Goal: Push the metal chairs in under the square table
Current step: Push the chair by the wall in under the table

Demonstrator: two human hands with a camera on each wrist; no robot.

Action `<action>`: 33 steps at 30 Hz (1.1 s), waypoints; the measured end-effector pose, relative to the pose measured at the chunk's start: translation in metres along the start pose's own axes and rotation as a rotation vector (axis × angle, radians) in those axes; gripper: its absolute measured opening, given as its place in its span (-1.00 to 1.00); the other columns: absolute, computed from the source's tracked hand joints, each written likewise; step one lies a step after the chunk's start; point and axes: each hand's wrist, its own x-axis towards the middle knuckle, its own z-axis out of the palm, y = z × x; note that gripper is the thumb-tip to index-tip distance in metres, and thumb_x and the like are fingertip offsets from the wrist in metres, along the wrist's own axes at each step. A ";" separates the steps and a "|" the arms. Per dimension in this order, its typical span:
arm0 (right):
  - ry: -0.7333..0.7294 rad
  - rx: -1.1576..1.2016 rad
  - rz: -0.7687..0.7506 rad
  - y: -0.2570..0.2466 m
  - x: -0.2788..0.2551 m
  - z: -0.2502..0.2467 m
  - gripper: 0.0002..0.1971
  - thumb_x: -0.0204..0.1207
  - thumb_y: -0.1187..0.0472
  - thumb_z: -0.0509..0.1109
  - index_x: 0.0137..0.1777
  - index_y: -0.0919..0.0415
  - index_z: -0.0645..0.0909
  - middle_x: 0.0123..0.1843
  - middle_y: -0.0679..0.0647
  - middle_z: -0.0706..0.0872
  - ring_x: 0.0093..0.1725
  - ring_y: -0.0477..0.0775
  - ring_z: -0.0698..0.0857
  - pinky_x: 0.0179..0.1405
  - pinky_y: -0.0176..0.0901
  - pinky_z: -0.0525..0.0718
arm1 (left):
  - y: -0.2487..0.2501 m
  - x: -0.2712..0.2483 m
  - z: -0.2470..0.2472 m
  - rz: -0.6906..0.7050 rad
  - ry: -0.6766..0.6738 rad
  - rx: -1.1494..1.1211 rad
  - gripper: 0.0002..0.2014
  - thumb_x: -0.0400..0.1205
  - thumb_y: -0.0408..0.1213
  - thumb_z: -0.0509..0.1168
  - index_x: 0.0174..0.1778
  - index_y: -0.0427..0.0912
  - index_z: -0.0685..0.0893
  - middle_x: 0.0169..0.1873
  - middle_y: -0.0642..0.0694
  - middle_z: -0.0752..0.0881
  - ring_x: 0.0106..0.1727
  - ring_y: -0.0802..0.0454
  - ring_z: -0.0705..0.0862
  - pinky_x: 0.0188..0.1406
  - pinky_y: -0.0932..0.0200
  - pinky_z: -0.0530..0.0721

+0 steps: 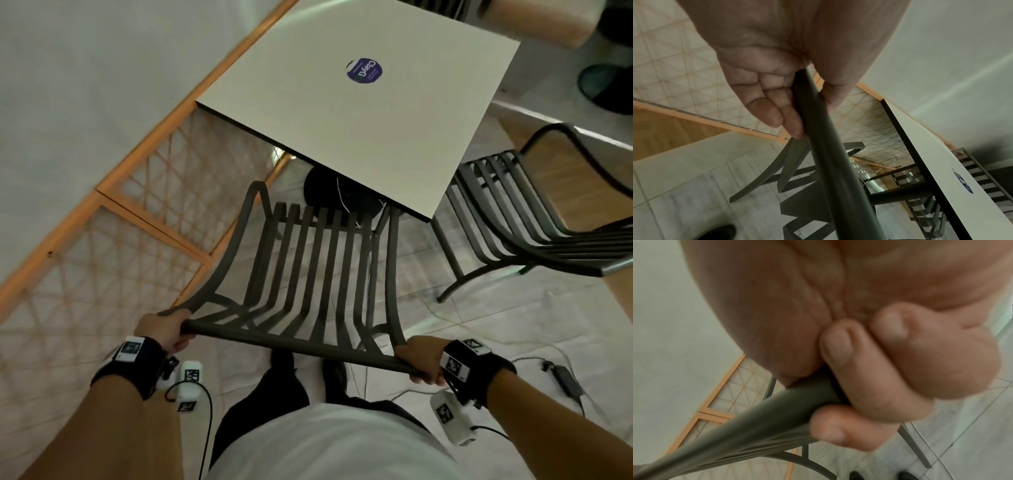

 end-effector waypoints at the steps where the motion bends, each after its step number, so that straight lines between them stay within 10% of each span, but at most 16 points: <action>1: -0.006 0.006 -0.007 -0.005 0.002 -0.004 -0.68 0.66 0.25 0.11 -0.36 0.14 0.43 -0.49 0.10 0.66 -0.70 -0.05 0.45 -0.66 -0.27 0.47 | 0.008 0.007 0.001 0.013 0.001 0.018 -0.70 0.64 -0.28 0.41 0.04 -0.51 0.63 -0.33 -0.47 0.75 -0.69 -0.03 0.74 -0.78 0.25 0.62; 19: 0.024 0.446 0.131 -0.132 0.059 -0.051 -0.69 0.54 0.04 0.10 -0.29 0.19 0.52 -0.47 0.10 0.63 -0.63 0.03 0.40 -0.61 -0.28 0.36 | 0.187 0.156 0.015 0.110 -0.094 0.199 -0.80 0.69 -0.20 0.30 0.02 -0.30 0.60 -0.35 -0.27 0.72 -0.39 -0.15 0.71 -0.30 0.02 0.67; 28: 0.239 0.530 0.137 -0.162 0.084 -0.090 -0.63 0.70 0.08 0.11 -0.35 0.14 0.45 -0.42 0.10 0.60 -0.53 0.03 0.52 -0.50 -0.20 0.51 | 0.256 0.183 0.038 0.124 -0.183 0.280 -0.75 0.70 -0.24 0.33 0.09 -0.40 0.57 -0.32 -0.35 0.73 -0.45 -0.15 0.77 -0.57 0.07 0.79; 33: 0.235 0.518 0.157 -0.166 0.087 -0.103 -0.65 0.70 0.15 0.07 -0.32 0.17 0.45 -0.31 0.20 0.64 -0.53 0.06 0.48 -0.53 -0.18 0.47 | 0.274 0.184 0.048 0.158 -0.172 0.286 -0.74 0.68 -0.19 0.35 -0.09 -0.37 0.62 -0.32 -0.37 0.74 -0.31 -0.26 0.77 0.13 -0.36 0.76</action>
